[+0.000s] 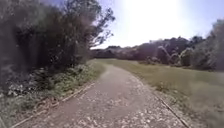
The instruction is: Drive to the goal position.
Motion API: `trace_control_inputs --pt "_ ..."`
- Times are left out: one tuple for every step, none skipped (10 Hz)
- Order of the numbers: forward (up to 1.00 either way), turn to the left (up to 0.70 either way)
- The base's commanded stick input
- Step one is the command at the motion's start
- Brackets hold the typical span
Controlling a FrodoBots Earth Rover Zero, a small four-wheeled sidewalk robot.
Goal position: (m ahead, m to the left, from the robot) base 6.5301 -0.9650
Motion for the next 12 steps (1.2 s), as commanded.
trace_control_inputs --pt "0.70 0.00" --pt "0.70 0.00" --pt "0.70 0.00" --pt "0.70 0.00" --pt "0.70 0.00" --pt "0.70 0.00" --pt "0.70 0.00" --pt "0.70 0.00" --pt "0.70 0.00" --pt "0.70 0.00" --pt "0.70 0.00" --pt "0.70 0.00"
